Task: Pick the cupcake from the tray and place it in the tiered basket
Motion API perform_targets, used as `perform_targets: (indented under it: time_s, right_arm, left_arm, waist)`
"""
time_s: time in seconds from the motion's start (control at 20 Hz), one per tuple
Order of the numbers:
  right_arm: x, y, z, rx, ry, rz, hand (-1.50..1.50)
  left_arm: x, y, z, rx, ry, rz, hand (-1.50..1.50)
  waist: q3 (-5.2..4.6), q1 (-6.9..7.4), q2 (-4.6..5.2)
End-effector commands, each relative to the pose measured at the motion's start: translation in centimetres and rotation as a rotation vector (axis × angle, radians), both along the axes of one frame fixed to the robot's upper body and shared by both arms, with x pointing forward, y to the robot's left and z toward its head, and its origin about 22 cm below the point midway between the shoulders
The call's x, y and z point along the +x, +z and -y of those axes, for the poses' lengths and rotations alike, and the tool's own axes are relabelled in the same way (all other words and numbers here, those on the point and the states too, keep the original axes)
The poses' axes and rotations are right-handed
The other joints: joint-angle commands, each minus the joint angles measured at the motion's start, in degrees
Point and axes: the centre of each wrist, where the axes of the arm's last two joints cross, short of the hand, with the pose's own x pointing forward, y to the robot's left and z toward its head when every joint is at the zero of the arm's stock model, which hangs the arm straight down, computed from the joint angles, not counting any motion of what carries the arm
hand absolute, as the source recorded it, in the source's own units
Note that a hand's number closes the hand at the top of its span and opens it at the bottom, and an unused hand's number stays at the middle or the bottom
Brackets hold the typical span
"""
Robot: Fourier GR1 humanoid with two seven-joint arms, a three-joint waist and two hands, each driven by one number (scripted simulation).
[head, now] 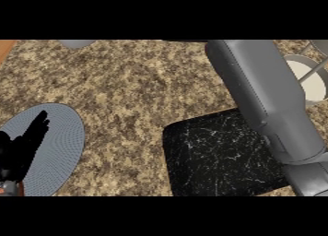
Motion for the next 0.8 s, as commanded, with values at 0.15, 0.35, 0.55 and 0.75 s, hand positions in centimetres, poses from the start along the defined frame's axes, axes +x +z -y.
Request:
perform_targets:
  time_s: [0.15,0.35,0.55,0.75]
  right_arm:
    - [3.2,1.0,6.9,0.024,-0.147,0.032,1.50]
    - [3.6,1.9,11.4,0.057,-0.094,0.108,1.50]
    - [3.9,1.0,14.5,0.193,-0.071,0.210,1.50]
    - [4.3,2.5,17.7,0.202,-0.069,0.224,1.50]
  left_arm:
    - [0.2,-0.8,0.6,0.000,0.001,-0.027,0.00]
    - [-0.5,-0.3,1.2,-0.014,0.001,-0.016,0.00]
    - [0.8,0.4,-0.2,0.001,-0.021,-0.017,0.00]
    - [-0.1,0.0,-0.2,0.002,-0.021,-0.025,0.00]
  waist:
    - [-0.21,0.19,0.41]
    - [-0.16,0.20,0.30]
    - [-0.15,0.38,0.66]
    - [-0.15,1.19,0.74]
